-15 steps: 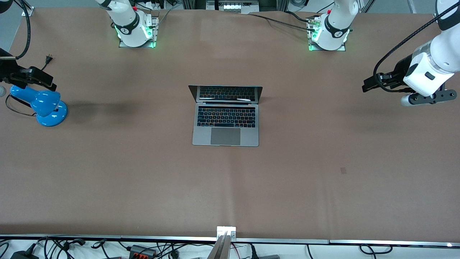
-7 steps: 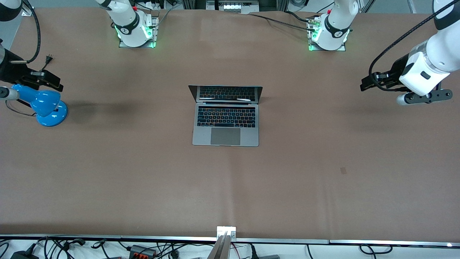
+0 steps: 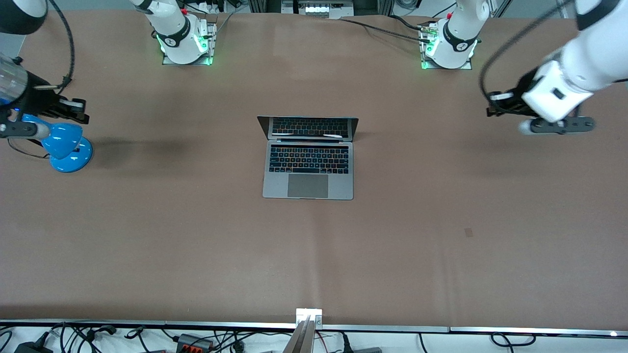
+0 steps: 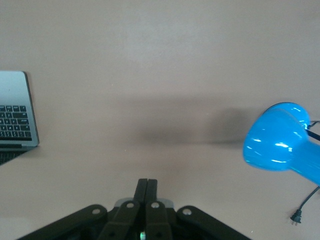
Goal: Close laptop with both arms from behind
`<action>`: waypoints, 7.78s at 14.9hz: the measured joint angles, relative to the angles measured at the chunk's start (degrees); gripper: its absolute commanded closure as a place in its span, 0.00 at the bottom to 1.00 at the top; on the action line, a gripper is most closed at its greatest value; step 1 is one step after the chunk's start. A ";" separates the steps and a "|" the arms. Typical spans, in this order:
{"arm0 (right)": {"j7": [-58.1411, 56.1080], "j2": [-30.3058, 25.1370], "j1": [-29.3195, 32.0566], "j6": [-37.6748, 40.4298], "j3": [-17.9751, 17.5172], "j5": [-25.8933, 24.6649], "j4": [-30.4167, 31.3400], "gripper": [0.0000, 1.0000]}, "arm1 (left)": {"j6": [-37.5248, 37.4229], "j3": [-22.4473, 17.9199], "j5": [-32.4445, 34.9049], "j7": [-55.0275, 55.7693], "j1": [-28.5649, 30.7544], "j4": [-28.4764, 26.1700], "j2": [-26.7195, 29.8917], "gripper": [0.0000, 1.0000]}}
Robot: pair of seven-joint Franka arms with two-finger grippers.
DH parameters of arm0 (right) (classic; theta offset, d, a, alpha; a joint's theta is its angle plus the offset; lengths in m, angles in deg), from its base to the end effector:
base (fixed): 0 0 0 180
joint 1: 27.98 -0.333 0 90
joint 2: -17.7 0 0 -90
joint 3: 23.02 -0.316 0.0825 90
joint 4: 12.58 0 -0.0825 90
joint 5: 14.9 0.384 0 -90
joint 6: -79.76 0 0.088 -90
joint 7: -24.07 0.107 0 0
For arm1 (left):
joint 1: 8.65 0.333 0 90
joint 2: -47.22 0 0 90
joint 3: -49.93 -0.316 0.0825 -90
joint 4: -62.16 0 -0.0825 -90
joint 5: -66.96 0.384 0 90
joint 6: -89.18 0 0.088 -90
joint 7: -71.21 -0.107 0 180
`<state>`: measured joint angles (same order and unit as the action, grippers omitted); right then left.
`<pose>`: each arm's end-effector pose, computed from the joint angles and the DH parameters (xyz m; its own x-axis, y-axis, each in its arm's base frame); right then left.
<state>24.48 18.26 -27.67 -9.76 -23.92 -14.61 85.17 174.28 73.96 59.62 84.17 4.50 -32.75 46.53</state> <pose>0.5481 0.0062 0.5551 0.9882 0.0031 -0.1528 0.0025 -1.0000 -0.0041 0.5311 -0.1157 0.5729 0.9783 0.0266 -0.2055 0.0456 -0.9951 0.0882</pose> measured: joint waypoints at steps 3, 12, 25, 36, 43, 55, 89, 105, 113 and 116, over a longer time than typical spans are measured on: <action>0.11 1.09 -2.21 0.48 -0.11 1.84 0.39 1.00 | 3.35 5.44 -2.18 0.38 -0.31 0.01 -2.45 1.00; 2.52 2.59 -13.60 -9.36 -0.55 15.64 12.95 1.00 | 15.52 12.66 -6.74 7.10 -6.52 -5.95 -10.24 1.00; 19.80 8.48 -35.67 -23.24 -0.80 15.90 17.42 1.00 | 23.09 19.62 -8.46 10.24 -8.42 -16.50 -9.44 1.00; 19.83 12.44 -35.97 -26.44 -0.49 15.90 15.18 1.00 | 36.21 19.63 -6.68 10.26 -10.96 -21.95 -16.51 1.00; 19.83 14.97 -35.56 -29.88 0.85 15.90 12.16 1.00 | 38.34 17.60 -3.82 10.52 -10.76 -19.47 -19.77 1.00; 19.83 24.94 -33.22 -35.40 1.70 13.90 5.88 1.00 | 38.77 15.59 5.22 13.71 -11.09 -9.32 -33.76 1.00; 19.80 41.75 -33.36 -36.98 3.11 11.55 -8.59 1.00 | 30.28 3.72 9.46 14.92 -21.22 0.47 -34.32 1.00; 10.43 23.43 -32.59 -12.29 22.64 10.44 -12.27 0.00 | 9.33 3.55 9.53 13.67 -5.84 1.71 -5.44 0.98; 7.15 21.64 -32.67 0.11 32.09 9.63 -24.58 0.00 | 3.89 3.08 9.36 5.16 -0.47 4.84 -3.58 0.72; 5.51 21.56 -32.61 0.15 34.20 9.63 -25.72 0.00 | 2.37 3.11 7.95 4.41 1.65 4.83 -3.74 0.59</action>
<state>29.99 39.82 -60.28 -9.61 10.28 -4.98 59.45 176.65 77.07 67.57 88.58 6.16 -27.92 42.78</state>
